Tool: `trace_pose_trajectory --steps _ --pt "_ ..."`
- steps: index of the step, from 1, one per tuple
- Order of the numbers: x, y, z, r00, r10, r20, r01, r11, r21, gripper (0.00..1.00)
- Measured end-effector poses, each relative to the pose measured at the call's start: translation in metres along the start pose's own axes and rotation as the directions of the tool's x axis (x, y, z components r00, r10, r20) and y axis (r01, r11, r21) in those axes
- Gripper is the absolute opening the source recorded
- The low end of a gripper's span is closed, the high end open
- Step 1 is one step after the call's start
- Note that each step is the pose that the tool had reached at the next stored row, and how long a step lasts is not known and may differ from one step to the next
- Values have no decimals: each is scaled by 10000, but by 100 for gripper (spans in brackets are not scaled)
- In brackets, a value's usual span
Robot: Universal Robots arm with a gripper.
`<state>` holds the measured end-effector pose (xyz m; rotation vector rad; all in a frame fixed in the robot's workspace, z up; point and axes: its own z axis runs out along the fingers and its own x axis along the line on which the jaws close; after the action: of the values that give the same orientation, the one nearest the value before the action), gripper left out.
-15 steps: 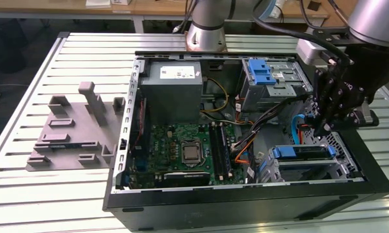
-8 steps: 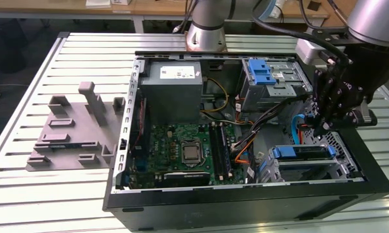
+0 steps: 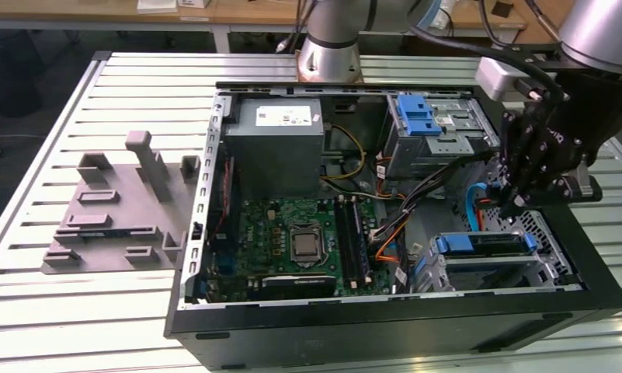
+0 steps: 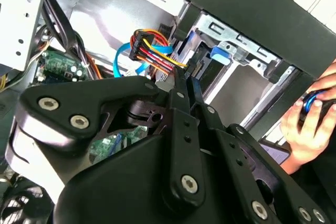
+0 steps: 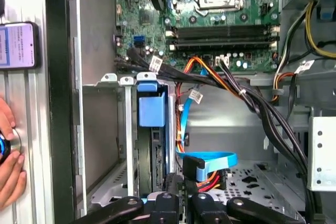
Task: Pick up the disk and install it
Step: 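Insert the first disk wire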
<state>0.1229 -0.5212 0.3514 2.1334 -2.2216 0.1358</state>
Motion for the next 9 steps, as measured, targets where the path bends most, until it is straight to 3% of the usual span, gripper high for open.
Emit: trace_pose_trajectory --steps 1,3,9 --pt "1 -8 3 10000 -13 -4 12 9999 -114 16" --pt "17 -18 15 10000 -24 -8 24 9997 -224 16" --pt "126 -27 78 10000 -22 15 23 9997 -263 16"
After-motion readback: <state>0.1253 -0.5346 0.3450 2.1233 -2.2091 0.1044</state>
